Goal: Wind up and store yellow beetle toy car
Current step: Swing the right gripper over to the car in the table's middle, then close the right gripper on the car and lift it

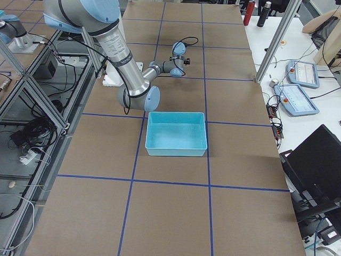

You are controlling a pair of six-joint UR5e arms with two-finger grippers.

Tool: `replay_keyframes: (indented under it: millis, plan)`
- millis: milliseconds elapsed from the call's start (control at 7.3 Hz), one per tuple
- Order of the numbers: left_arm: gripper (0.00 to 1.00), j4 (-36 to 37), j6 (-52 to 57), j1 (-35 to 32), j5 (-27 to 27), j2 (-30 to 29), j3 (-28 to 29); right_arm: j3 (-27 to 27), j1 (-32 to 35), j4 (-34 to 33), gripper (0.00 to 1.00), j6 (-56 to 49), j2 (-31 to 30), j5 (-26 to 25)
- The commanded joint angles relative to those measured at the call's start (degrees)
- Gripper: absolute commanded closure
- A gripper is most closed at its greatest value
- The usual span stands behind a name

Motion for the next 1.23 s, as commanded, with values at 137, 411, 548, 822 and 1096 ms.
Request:
replay_keyframes:
  millis: [137, 411, 548, 822, 1096]
  plan:
    - [0.0, 0.0, -0.08, 0.0, -0.01, 0.11, -0.05, -0.67, -1.04, 0.02, 0.01, -0.79, -0.35, -0.46]
    - [0.0, 0.0, -0.16, 0.0, -0.01, 0.2, -0.05, -1.81, -1.48, 0.02, 0.01, -0.97, -0.53, -0.81]
    - [0.0, 0.0, -0.17, 0.0, -0.01, 0.2, -0.05, -2.6, -2.09, 0.02, 0.01, -0.97, -0.44, -1.94]
    - [0.0, 0.0, -0.08, 0.0, -0.01, 0.11, -0.05, -3.31, -2.72, -0.07, 0.21, -0.98, -0.35, -3.01]
    - [0.0, 0.0, 0.01, 0.0, -0.01, 0.11, -0.05, -3.14, -2.63, -0.25, 0.66, -0.28, -0.35, -2.92]
